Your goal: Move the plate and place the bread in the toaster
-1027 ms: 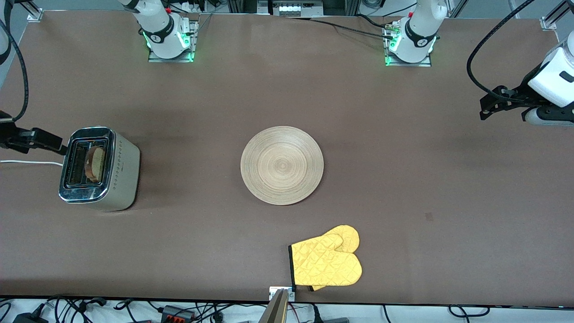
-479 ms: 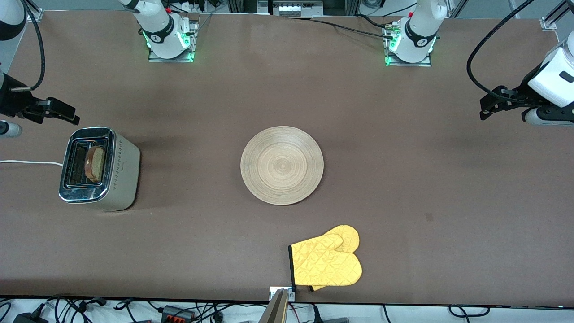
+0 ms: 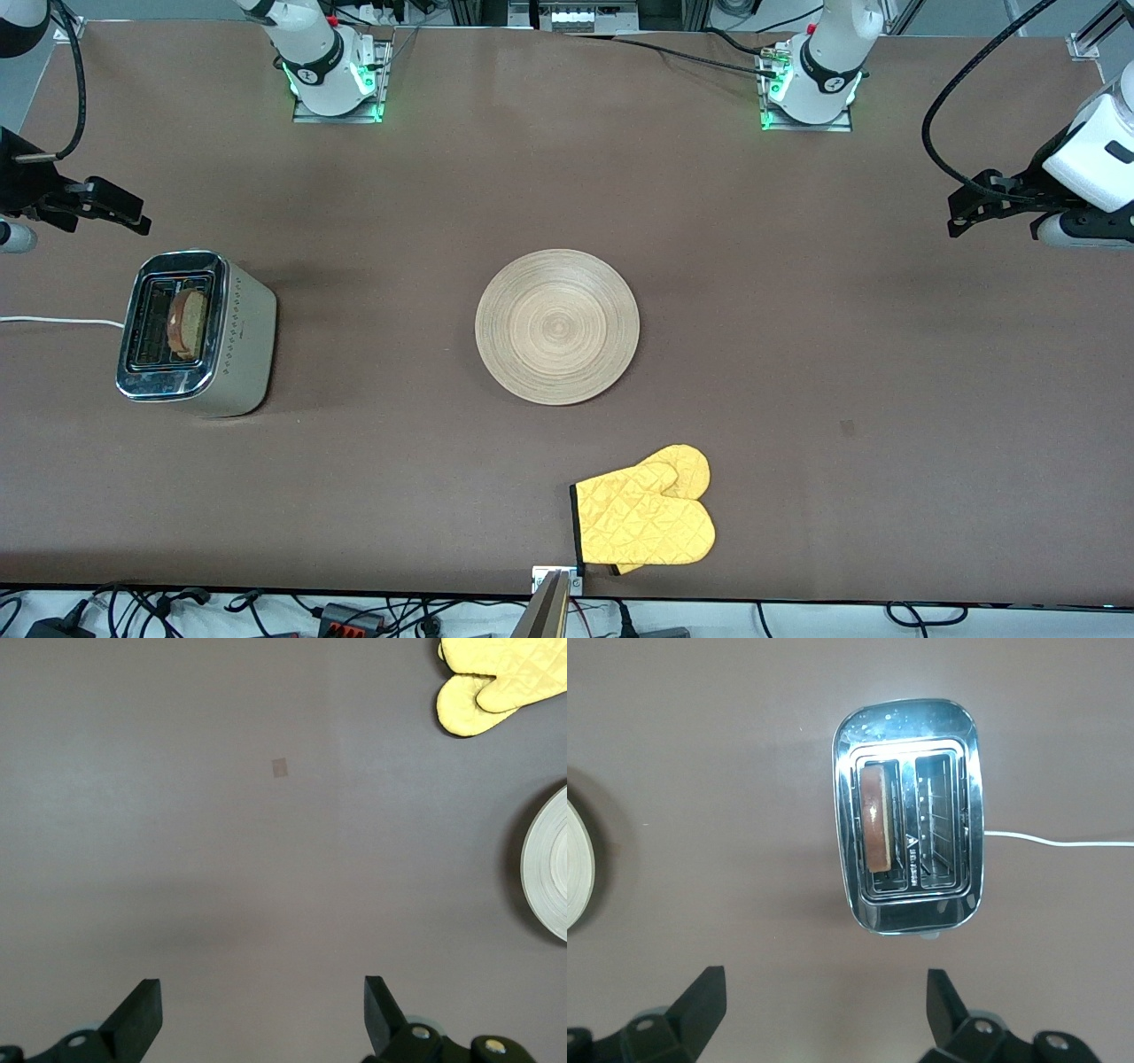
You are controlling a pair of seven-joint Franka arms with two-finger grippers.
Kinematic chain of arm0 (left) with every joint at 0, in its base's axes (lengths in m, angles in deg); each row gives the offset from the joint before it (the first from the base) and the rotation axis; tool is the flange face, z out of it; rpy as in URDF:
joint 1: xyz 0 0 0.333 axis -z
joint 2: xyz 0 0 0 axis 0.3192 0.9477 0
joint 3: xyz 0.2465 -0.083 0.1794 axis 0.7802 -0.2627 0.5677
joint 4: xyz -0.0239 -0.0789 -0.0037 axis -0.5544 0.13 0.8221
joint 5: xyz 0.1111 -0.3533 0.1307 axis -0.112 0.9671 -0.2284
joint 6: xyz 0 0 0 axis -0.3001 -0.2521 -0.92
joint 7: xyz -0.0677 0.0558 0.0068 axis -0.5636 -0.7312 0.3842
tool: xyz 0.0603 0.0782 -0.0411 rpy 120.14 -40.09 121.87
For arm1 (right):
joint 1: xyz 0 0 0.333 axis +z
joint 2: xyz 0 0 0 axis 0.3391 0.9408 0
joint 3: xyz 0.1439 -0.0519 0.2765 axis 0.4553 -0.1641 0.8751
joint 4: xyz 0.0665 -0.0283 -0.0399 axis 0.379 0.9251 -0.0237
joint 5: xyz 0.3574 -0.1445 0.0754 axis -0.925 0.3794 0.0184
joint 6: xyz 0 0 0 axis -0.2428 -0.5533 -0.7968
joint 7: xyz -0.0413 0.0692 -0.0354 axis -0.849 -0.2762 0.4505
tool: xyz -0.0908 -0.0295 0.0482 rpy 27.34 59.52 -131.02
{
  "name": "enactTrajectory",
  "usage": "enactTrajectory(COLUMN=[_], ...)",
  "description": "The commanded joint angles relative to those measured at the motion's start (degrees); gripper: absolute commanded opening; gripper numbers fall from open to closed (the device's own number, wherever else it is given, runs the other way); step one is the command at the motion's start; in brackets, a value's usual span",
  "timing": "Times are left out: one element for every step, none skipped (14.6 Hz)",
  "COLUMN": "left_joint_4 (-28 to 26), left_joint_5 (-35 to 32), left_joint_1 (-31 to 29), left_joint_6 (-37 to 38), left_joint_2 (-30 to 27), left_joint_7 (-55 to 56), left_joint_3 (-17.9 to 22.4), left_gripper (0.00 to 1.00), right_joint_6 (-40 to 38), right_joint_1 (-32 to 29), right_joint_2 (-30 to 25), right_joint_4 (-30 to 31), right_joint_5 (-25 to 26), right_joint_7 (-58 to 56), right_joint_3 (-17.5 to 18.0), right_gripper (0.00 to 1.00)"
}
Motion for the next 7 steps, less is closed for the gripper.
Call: enactTrajectory(left_joint_4=[1.6,1.6,1.6,1.6,1.6,1.6,1.6], left_joint_5=[0.4,0.4,0.4,0.4,0.4,0.4,0.4], left_joint_1=[-0.3,-0.3,-0.3,-0.3,-0.3,-0.3,-0.3], left_joint_6=[0.8,0.8,0.9,0.8,0.8,0.8,0.8], left_joint_2=[0.7,0.7,0.7,0.7,0.7,0.7,0.7], left_joint_7=[-0.4,-0.4,-0.4,-0.4,-0.4,-0.4,-0.4], left_joint_3=[-0.3,-0.2,-0.3,-0.3,-0.3,-0.3,-0.3], left_gripper=[1.0,1.0,1.0,1.0,1.0,1.0,1.0], right_joint_6=[1.6,1.6,1.4,1.0,1.0,1.0,1.0], right_joint_1=[-0.2,-0.2,-0.2,-0.2,-0.3,-0.3,-0.3], right_joint_2=[-1.7,-1.6,-1.6,-1.6,-1.6,-1.6,-1.5], right_joint_4=[2.1,2.1,2.0,1.9,1.9,1.9,2.0], right_joint_5=[0.9,0.9,0.9,0.9,0.9,0.9,0.9], right_joint_7=[-0.9,-0.9,-0.9,-1.0,-1.0,-1.0,-1.0], right_joint_3=[0.5,0.5,0.5,0.5,0.5,0.4,0.4], right_gripper=[1.0,1.0,1.0,1.0,1.0,1.0,1.0])
